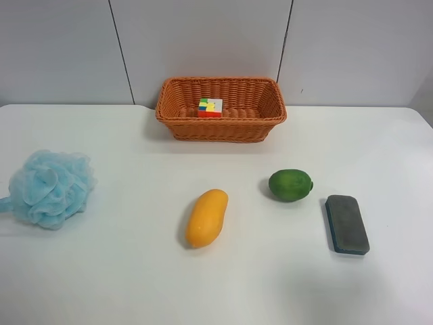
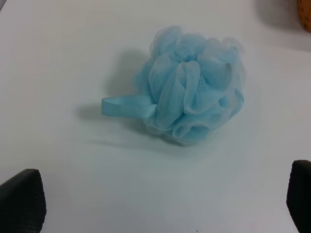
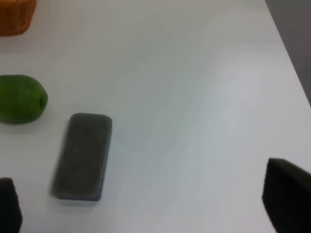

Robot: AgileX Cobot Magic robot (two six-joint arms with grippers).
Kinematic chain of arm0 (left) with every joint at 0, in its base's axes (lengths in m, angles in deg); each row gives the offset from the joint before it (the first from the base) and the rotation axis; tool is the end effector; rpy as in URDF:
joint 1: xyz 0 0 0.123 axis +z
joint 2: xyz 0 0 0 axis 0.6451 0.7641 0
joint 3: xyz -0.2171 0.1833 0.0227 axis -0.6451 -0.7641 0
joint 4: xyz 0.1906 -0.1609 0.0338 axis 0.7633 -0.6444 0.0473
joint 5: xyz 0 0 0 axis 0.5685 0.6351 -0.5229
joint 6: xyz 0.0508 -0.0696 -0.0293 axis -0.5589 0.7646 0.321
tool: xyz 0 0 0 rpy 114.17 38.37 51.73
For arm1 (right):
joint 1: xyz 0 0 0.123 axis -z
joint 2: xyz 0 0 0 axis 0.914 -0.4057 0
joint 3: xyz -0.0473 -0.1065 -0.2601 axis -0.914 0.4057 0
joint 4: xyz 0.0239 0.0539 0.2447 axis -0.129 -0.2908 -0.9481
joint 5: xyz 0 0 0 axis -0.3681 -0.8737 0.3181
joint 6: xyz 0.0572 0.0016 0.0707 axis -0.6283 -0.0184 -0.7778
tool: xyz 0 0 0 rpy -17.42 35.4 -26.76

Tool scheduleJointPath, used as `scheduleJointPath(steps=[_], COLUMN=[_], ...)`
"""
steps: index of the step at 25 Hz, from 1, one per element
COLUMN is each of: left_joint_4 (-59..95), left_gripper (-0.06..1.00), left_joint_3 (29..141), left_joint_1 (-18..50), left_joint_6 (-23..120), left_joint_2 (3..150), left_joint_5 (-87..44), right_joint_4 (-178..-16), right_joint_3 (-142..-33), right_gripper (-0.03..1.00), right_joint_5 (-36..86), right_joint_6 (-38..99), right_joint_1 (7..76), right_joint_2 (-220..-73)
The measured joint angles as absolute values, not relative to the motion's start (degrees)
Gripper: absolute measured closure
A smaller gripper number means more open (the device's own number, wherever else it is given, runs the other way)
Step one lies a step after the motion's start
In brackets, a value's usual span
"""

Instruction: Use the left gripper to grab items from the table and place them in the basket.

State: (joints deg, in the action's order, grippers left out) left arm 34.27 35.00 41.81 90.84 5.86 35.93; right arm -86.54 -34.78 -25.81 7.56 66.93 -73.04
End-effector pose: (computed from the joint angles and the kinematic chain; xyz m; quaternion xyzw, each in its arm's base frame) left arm 0.0002 0.0038 0.2809 -0.0752 0.8598 -0.0057 0.5051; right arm -0.0042 -0.0033 0.2727 0.0070 0.8531 -0.0251 0.5210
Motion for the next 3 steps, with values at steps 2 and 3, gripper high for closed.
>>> scheduleJointPath(steps=[2,3], left_joint_4=[34.3,34.3], left_gripper=[-0.05,-0.05], left_joint_3=[35.0,35.0], left_joint_1=[41.8,41.8], left_joint_6=[90.8,90.8], left_joint_2=[5.9,5.9], left_joint_5=[35.9,35.9], right_joint_4=[-86.5,-86.5], right_joint_3=[-34.8,-34.8], right_gripper=[-0.03,-0.03], right_joint_5=[-25.8,-25.8], right_joint_6=[7.6,7.6], right_joint_1=[66.9,66.9], right_joint_2=[-73.0,-73.0])
